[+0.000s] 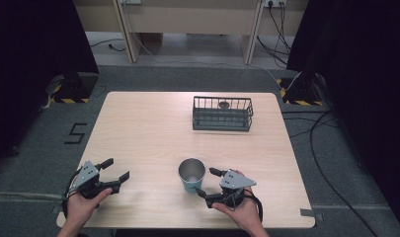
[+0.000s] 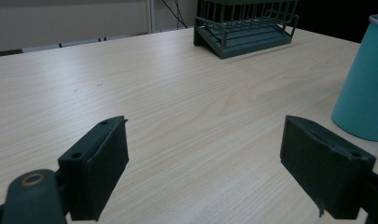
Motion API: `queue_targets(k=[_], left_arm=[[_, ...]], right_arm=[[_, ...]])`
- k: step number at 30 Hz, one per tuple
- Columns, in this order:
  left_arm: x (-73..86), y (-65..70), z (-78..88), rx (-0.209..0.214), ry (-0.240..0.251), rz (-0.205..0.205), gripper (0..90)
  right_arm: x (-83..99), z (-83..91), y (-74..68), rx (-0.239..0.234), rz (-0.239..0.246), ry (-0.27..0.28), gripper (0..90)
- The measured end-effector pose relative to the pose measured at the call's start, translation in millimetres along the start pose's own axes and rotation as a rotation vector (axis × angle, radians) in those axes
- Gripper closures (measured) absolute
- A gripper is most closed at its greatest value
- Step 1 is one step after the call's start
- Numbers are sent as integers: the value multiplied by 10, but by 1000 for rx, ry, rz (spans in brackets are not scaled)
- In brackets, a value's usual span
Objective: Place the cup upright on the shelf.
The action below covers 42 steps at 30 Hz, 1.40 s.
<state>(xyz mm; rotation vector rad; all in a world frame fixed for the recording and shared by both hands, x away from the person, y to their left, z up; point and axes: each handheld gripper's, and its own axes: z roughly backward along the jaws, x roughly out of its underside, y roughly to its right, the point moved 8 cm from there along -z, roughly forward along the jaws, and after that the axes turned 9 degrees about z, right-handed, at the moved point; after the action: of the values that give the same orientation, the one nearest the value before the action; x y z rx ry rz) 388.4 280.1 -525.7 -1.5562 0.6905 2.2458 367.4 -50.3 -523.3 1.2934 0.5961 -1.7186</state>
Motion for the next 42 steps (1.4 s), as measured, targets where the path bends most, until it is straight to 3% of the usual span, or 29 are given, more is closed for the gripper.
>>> queue_targets(k=[31, 42], left_arm=[[11, 22, -23, 11, -7, -5, 148], [11, 28, -25, 14, -9, -8, 149]], right_arm=[[-62, -406, -12, -54, 11, 2, 151], [-84, -431, -7, -52, 15, 16, 167]])
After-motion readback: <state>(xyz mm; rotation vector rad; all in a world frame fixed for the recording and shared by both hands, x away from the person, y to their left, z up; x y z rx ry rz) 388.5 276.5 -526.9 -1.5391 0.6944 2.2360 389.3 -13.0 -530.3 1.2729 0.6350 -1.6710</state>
